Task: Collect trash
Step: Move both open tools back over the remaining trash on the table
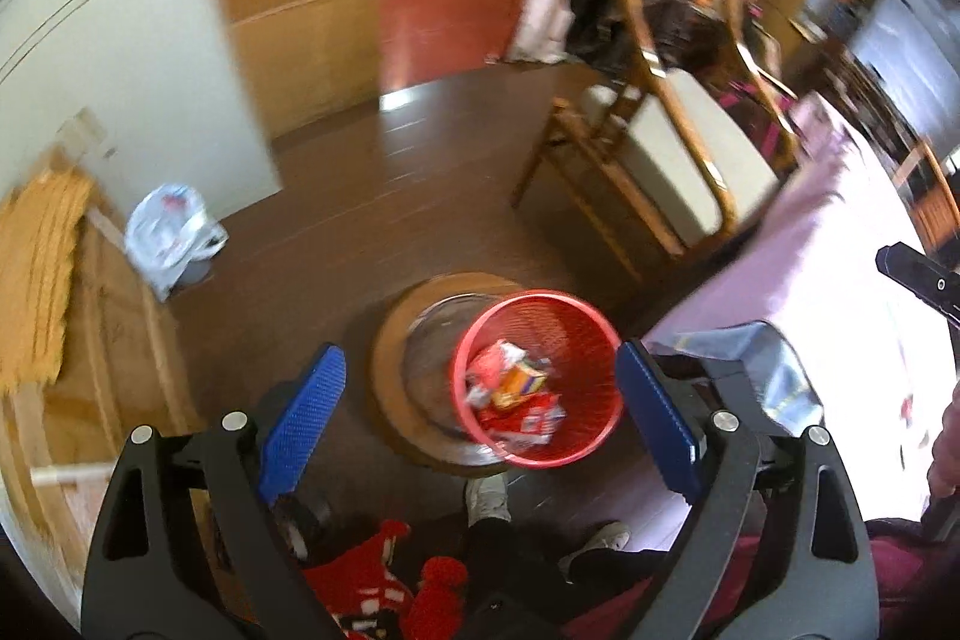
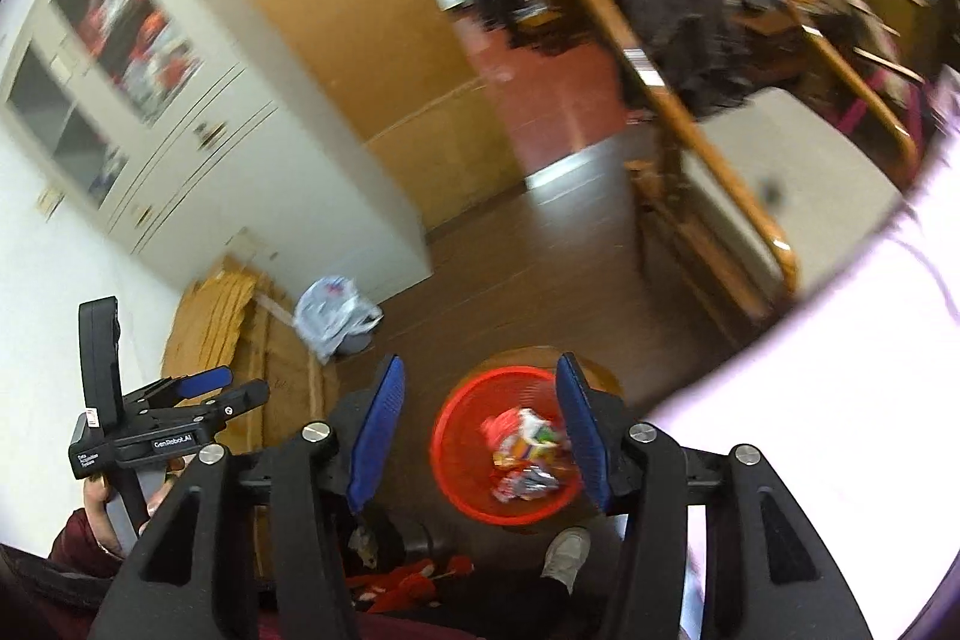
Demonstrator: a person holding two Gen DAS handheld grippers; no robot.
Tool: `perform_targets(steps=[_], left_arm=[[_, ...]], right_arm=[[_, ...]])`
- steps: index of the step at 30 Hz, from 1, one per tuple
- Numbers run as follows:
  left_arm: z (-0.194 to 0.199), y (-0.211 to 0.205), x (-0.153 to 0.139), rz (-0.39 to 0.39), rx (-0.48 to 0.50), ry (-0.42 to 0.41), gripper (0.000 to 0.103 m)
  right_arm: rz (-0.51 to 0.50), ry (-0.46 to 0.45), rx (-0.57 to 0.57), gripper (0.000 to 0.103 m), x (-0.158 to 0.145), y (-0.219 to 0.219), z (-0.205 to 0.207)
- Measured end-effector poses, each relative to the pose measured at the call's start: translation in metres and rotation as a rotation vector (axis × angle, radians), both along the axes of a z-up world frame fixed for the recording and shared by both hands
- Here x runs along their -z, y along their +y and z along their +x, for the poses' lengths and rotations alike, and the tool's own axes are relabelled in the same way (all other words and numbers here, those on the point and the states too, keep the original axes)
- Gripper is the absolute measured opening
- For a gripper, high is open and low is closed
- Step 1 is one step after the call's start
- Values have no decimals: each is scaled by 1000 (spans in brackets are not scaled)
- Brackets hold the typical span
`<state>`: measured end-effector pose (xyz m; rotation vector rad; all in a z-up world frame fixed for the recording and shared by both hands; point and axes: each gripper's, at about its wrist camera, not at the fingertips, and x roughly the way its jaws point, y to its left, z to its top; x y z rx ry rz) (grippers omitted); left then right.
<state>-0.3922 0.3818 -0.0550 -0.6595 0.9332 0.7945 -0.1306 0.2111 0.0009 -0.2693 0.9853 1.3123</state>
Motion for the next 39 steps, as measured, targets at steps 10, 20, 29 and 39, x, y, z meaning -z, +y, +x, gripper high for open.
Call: perform_targets(steps=[10, 20, 29, 39], left_arm=[[129, -38, -8, 29, 351, -21, 88], [246, -131, -13, 53, 668, -44, 89], [332, -243, -10, 54, 845, -50, 91], [426, -367, 10, 30, 948, 10, 92]], right_arm=[[54, 11, 370, 54, 1, -127, 64], [104, 3, 672, 57, 5, -265, 92], [137, 23, 886, 67, 22, -399, 132], [129, 24, 1023, 71, 48, -534, 175]])
